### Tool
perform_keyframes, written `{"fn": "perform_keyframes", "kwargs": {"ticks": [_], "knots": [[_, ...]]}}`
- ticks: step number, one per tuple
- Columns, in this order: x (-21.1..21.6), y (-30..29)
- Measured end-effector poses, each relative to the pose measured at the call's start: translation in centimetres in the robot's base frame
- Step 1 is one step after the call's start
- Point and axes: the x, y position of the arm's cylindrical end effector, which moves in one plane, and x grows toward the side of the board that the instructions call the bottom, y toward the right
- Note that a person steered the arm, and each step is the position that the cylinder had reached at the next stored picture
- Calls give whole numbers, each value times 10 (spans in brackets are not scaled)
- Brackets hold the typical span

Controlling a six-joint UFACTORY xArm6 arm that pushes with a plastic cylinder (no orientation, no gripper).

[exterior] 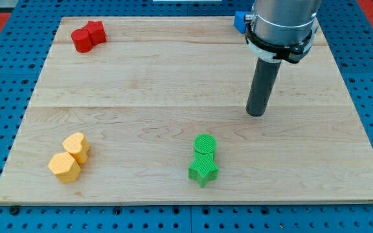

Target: Push the green star along with green circle towards the center

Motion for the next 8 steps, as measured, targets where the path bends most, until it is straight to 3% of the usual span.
{"fn": "perform_keyframes", "kwargs": {"ticks": [2,3,4,5,6,8], "knots": [[8,-7],[35,40],[116,42],[159,-1],[159,-69],[86,-94]]}}
